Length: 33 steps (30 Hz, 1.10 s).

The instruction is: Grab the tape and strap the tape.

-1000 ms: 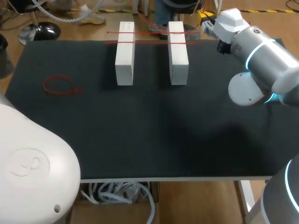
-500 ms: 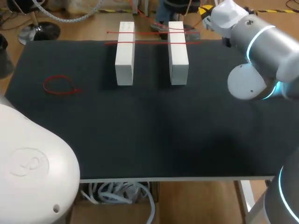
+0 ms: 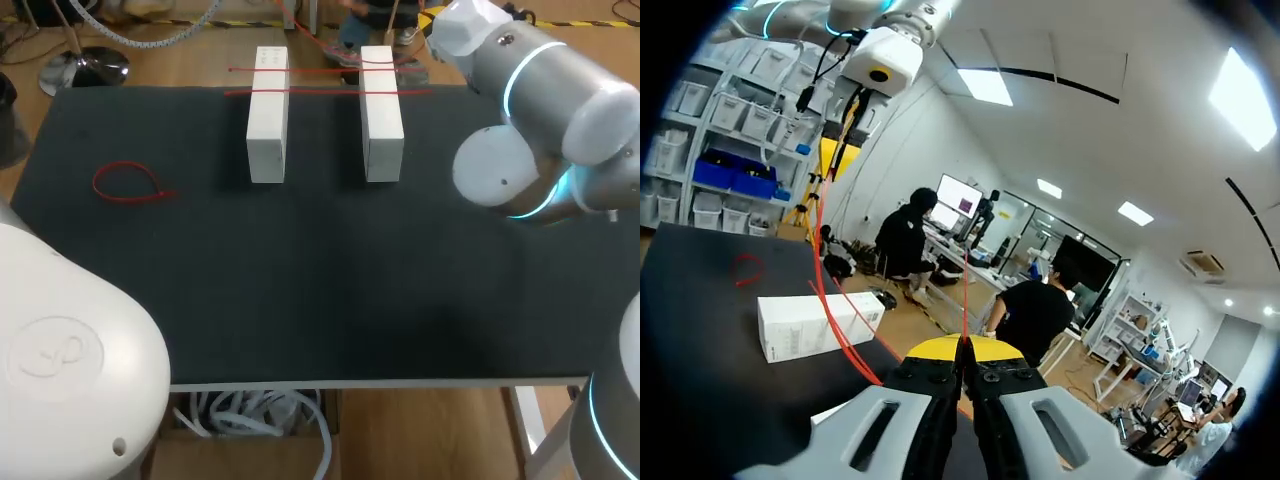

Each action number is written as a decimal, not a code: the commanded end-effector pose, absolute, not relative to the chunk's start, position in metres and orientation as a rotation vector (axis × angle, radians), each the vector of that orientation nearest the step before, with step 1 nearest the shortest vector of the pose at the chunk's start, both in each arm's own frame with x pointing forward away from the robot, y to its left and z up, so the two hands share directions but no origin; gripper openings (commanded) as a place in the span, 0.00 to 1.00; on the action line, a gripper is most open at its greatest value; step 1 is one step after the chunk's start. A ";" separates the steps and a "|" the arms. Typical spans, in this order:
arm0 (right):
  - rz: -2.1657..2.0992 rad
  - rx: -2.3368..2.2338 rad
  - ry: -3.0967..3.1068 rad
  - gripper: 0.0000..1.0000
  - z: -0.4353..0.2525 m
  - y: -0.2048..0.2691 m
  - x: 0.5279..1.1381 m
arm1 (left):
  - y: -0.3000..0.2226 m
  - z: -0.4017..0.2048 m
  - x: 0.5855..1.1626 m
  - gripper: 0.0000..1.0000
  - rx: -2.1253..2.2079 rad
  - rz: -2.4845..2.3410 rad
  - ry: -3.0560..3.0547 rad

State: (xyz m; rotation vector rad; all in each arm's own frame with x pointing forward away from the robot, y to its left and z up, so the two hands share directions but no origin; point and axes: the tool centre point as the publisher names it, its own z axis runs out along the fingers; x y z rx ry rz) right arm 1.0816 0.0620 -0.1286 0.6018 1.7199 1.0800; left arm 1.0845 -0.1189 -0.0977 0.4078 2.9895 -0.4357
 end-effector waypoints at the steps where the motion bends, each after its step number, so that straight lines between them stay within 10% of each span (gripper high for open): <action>1: 0.755 0.711 1.854 0.00 -0.123 0.069 1.085 | -0.120 -0.096 1.085 0.00 0.407 -0.428 2.994; 15: 0.014 0.105 1.917 0.00 -0.086 0.096 1.099 | -0.120 -0.096 1.085 0.00 0.407 -0.428 2.994; 33: 0.141 0.378 1.780 0.00 -0.091 0.101 1.097 | -0.120 -0.096 1.085 0.00 0.407 -0.428 2.994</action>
